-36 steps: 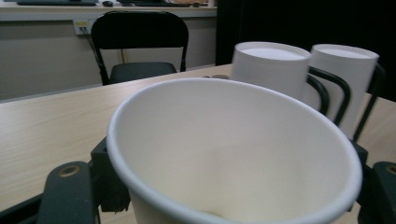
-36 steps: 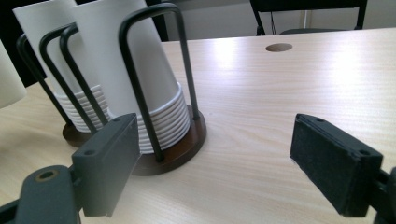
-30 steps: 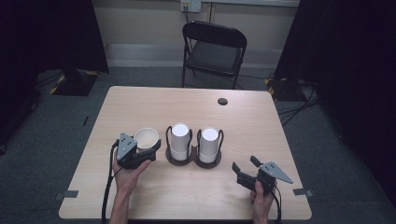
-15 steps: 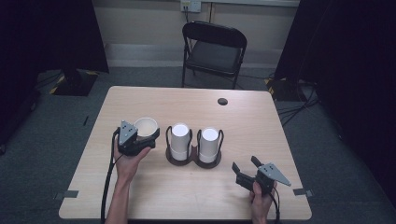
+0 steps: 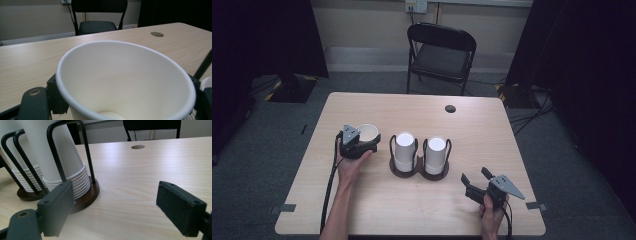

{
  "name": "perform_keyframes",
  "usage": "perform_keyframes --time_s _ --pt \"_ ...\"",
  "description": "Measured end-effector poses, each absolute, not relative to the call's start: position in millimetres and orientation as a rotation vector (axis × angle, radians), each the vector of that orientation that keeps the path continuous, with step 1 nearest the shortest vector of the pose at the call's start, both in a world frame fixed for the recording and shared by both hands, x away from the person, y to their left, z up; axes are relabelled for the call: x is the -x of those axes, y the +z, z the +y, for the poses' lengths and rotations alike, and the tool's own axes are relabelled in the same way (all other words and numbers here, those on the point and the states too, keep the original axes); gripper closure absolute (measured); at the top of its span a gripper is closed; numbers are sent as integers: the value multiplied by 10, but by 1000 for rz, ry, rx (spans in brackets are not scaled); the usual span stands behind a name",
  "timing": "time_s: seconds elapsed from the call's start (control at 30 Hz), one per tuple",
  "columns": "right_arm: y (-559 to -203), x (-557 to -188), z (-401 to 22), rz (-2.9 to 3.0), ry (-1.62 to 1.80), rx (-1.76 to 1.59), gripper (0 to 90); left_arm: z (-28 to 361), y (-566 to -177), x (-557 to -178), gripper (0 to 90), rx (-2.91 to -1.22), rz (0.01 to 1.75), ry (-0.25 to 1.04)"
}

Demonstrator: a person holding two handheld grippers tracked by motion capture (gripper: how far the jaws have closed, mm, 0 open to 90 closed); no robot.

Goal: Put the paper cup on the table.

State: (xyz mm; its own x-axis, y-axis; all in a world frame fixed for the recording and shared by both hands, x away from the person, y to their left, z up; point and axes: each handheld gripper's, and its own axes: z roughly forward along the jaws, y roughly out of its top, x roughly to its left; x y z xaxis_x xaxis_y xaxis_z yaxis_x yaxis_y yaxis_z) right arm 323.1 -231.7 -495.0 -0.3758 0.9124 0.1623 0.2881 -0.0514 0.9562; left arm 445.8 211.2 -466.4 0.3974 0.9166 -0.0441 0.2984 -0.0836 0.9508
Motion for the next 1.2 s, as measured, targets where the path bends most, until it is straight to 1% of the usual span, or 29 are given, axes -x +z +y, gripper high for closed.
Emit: perform_keyframes --time_s 0.3,0.6,0.7,0.83,1.07,1.13,1.2 --pt "-4949 -3232 -2316 1679 1455 -1278 141 2116 -4789 -4511 195 -1648 1132 705" --pt "-4950 -3231 -2317 1678 1457 -1276 142 2115 -4848 -4510 156 -1672 1147 673" --pt "-4950 -3231 -2318 1678 1457 -1276 142 2132 -4881 -4492 155 -1662 1141 669" --pt "-4950 -3232 -2319 1681 1458 -1277 142 2175 -4934 -4471 155 -1631 1169 630" --pt "-4951 -3242 -2331 1682 1468 -1289 142 2121 -4917 -4422 153 -1681 1169 652" --pt "-4951 -3239 -2330 1679 1469 -1289 142 2114 -4902 -4400 154 -1667 1184 648" --pt "-4952 -3237 -2331 1678 1471 -1287 143 2126 -4904 -4355 154 -1658 1170 680"
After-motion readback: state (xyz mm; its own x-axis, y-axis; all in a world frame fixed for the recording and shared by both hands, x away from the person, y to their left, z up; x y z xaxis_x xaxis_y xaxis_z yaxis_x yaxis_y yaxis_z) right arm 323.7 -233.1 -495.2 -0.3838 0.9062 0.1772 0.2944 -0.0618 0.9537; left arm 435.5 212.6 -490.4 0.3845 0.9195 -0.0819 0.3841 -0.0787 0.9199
